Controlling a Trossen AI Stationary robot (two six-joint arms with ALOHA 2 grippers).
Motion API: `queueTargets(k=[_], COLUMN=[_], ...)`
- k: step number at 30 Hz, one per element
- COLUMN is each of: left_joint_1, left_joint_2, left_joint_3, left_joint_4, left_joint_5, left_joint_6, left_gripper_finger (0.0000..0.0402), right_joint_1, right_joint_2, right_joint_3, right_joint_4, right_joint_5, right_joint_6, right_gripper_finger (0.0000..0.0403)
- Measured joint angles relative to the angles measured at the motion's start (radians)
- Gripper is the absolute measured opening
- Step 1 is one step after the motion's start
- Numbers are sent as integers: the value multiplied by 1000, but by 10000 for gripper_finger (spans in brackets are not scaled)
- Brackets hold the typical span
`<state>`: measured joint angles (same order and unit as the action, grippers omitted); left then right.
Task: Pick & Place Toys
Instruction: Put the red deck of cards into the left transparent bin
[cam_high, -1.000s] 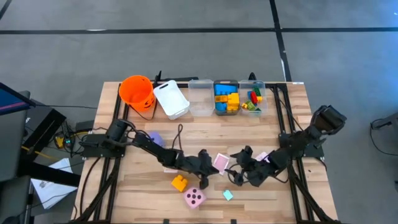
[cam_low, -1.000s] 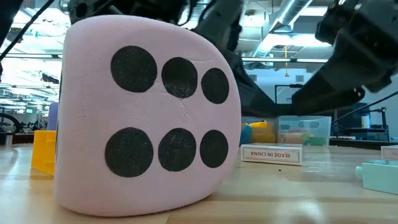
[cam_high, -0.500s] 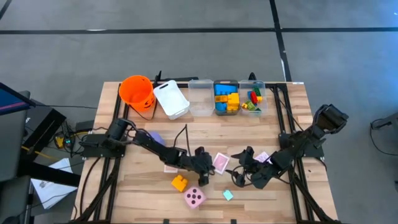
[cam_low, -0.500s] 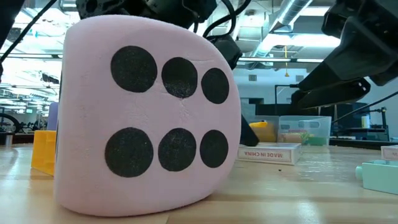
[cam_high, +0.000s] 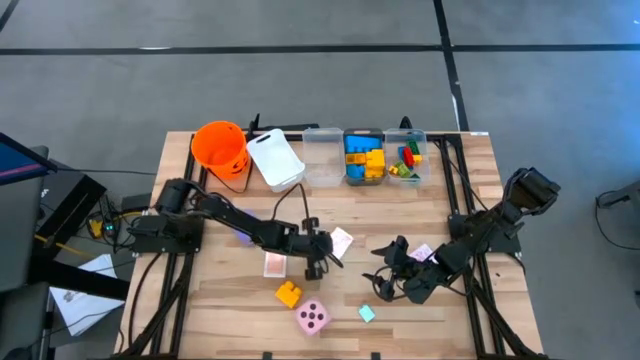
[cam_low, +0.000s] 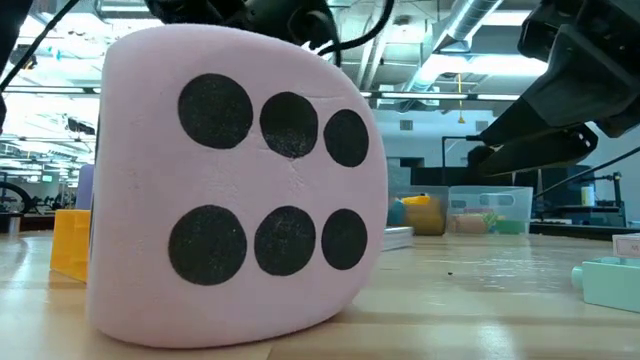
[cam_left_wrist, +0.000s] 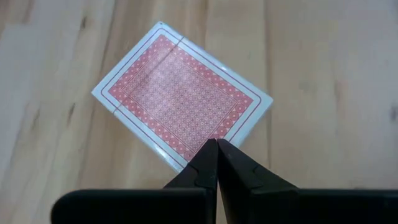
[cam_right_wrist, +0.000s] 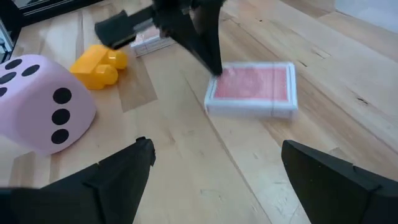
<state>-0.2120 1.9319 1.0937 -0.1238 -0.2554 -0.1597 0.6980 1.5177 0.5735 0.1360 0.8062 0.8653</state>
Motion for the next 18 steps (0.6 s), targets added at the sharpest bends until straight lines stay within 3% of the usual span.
queueTargets(k=[3, 12, 18], left_joint_1=[0, -4, -6], left_joint_2=[-27, -26, -29], left_joint_3=[-1, 2, 0], left_joint_4=[-51, -75, -26], left_joint_5=[-4, 46, 99], left_joint_6=[5, 6, -5], left_gripper_finger=[0, 0, 0], right_joint_1=[-14, -161, -290], right_joint_2=[0, 0, 0], right_joint_3=[0, 0, 0], right_joint_4=[-1, 45, 69], right_joint_5=[-5, -27, -47], right_joint_6=[-24, -412, -483], right_gripper_finger=[350, 350, 350])
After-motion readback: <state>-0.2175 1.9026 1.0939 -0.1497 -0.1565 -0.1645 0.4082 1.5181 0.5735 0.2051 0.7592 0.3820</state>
